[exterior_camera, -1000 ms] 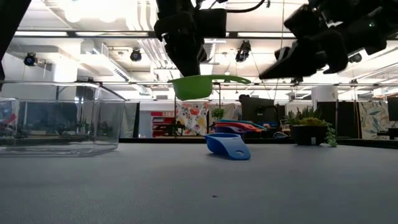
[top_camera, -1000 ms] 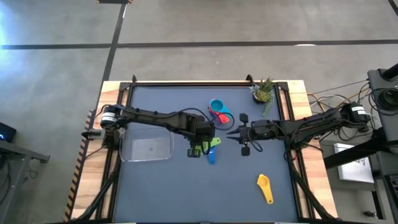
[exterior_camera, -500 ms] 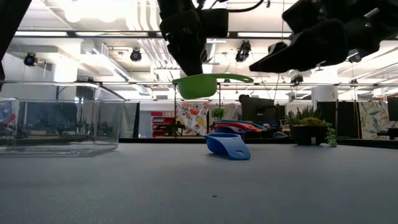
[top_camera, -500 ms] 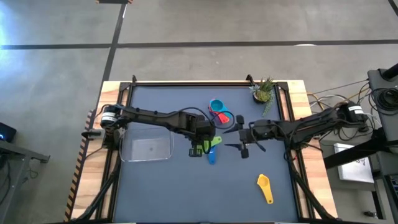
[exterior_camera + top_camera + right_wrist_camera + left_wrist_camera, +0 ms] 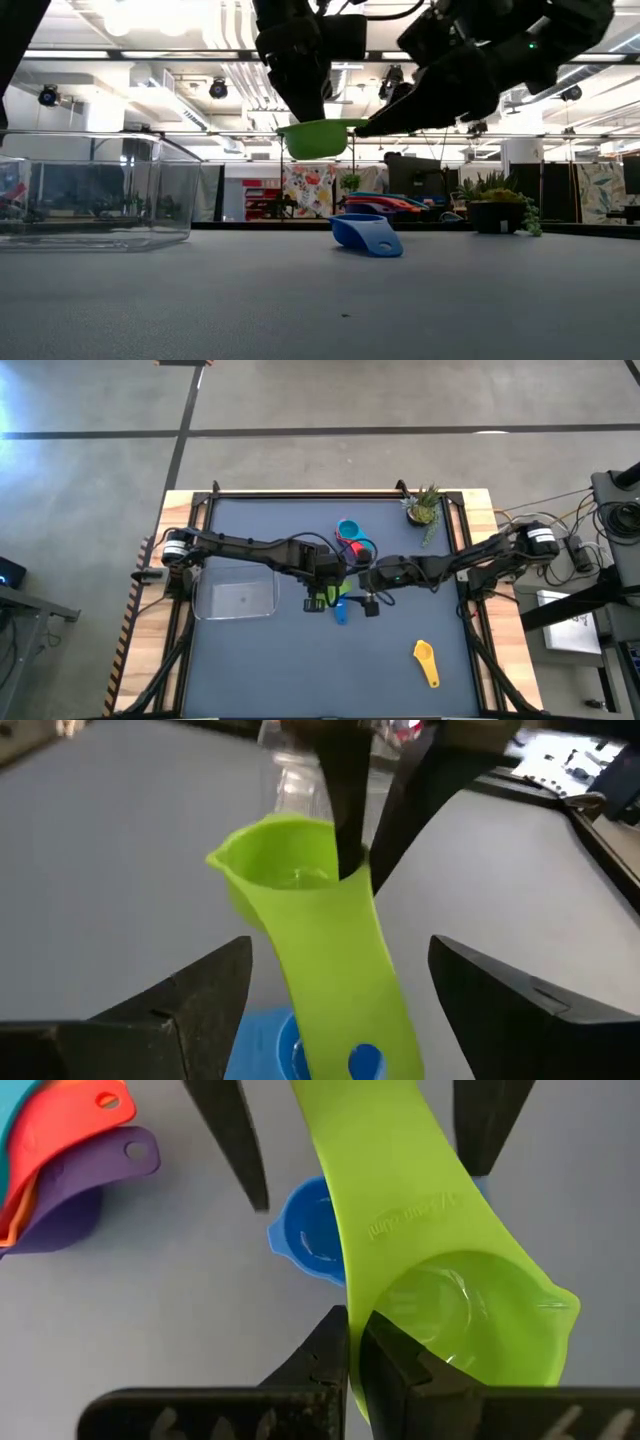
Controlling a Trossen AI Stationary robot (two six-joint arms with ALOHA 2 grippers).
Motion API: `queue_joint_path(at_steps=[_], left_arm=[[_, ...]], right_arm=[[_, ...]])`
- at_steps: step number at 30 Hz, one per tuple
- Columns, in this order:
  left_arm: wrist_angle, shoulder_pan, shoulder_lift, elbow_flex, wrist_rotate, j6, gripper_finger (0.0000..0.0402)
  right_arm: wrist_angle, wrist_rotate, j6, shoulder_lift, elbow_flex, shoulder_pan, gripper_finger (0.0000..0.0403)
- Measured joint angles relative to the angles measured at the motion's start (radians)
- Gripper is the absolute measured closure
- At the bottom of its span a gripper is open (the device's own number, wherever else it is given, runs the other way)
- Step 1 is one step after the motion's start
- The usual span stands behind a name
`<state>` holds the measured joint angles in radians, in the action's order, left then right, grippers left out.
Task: Nest measuring cups in basket
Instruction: Stack the green measuring cup on top of the light blue measuring cup
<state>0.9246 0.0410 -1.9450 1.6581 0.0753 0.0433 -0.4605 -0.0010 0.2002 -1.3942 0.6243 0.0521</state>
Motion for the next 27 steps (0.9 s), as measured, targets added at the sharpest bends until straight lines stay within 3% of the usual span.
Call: queue_joint_path(at_steps=[9, 20, 27], left_arm=[[0.013, 0.0, 0.0, 0.0, 0.0, 0.0, 0.0402], [0.018, 0.0, 0.0, 0.0, -0.004, 0.007, 0.0401], [0.022, 0.0, 0.0, 0.0, -0.023, -0.009, 0.039]], right_arm=[[0.122, -0.002, 0.02, -0.037, 0.092, 0.0, 0.0165], [0.216, -0.007, 0.06, -0.034, 0.131, 0.0, 0.0256], [0.221, -0.006, 0.061, -0.034, 0.133, 0.0, 0.0267]])
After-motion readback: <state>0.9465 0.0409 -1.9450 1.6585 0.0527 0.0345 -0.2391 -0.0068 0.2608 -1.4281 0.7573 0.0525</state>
